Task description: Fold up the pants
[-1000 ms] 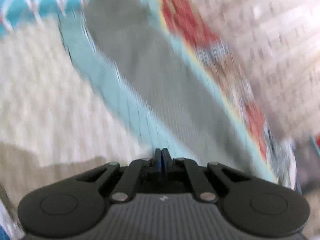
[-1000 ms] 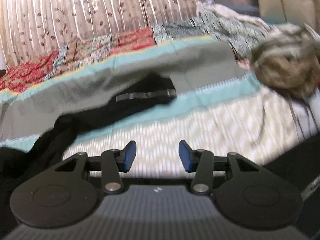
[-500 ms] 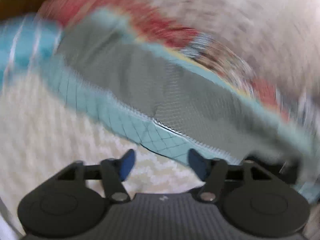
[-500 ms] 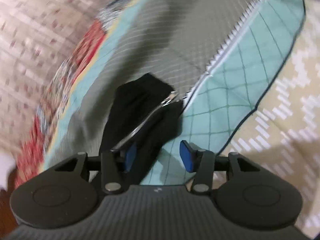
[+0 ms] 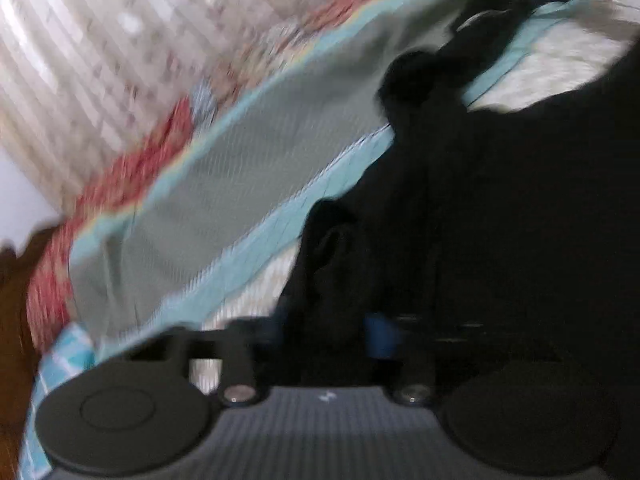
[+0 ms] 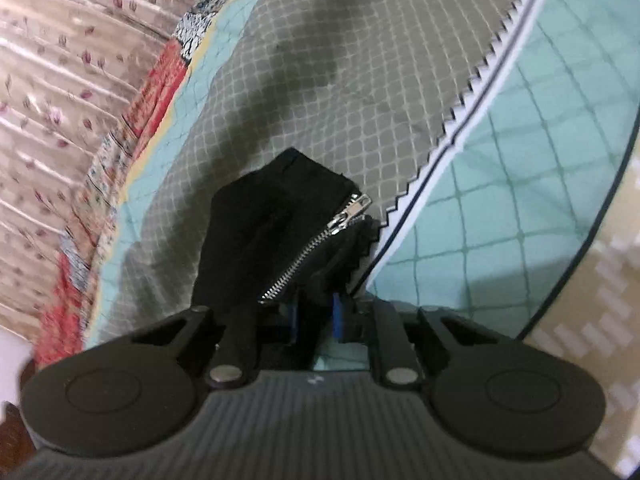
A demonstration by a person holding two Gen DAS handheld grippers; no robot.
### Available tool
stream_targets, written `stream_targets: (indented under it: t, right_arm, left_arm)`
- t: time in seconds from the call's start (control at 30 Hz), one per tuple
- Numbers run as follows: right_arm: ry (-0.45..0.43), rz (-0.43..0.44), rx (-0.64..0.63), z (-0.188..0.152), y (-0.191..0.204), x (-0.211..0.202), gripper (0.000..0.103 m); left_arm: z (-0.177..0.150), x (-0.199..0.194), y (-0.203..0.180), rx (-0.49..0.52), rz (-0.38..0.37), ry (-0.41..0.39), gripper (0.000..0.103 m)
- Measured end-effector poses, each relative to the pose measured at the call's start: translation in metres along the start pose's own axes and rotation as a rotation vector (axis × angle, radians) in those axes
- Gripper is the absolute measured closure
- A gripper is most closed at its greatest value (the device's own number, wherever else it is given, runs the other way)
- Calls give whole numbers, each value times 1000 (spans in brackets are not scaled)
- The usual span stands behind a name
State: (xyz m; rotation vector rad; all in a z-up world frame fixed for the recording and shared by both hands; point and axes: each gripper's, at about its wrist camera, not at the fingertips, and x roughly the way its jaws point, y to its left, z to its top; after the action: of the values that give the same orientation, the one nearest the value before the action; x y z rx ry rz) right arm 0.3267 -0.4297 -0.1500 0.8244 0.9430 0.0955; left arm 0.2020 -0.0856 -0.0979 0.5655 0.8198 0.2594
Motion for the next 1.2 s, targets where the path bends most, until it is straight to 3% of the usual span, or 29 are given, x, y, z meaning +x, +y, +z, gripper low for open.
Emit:
stream_targets:
  t: [0.07, 0.2, 0.4, 0.57, 0.7, 0.77, 0.87, 0.93, 0.97, 1.0, 1.07, 1.2]
  right_arm:
    - [-52, 20, -40, 1, 8, -16, 88]
    - [-164, 139, -63, 31, 25, -87, 90]
    - [-376, 240, -116, 60, 38, -245, 90]
    - [-553, 233, -119, 53, 18, -363, 90]
    - [-638, 162, -106, 57, -14, -408, 90]
    - [-625, 121, -104, 67, -27, -409, 90]
    - [-506, 25, -126, 86, -35, -376, 83]
    - [-393, -90, -207, 102, -36, -330, 46]
    - [-388, -203, -208, 106, -45, -308, 47]
    - [-387, -261, -195, 107, -56, -297, 47]
    - [-355, -234, -152, 107, -80, -287, 52]
    - [-278, -194, -143, 88, -123, -289, 52]
  left_arm:
    - [4, -2, 21, -70, 24, -13, 86]
    - [7, -35, 63, -201, 115, -133, 88]
    - [5, -66, 109, -440, 202, -204, 90]
    - [-3, -78, 144, -676, 219, -223, 92]
    - [-18, -71, 165, -802, 212, -187, 92]
    - [-22, -65, 169, -841, 196, -173, 92]
    - [-22, -50, 168, -842, 204, -144, 92]
    - [-21, -36, 164, -854, 207, -82, 92]
    - [-22, -30, 164, -868, 202, -63, 92]
    - [-23, -26, 166, -884, 190, -52, 92]
    - [-26, -24, 164, -904, 189, -43, 92]
    - [-29, -24, 162, -864, 202, -45, 92]
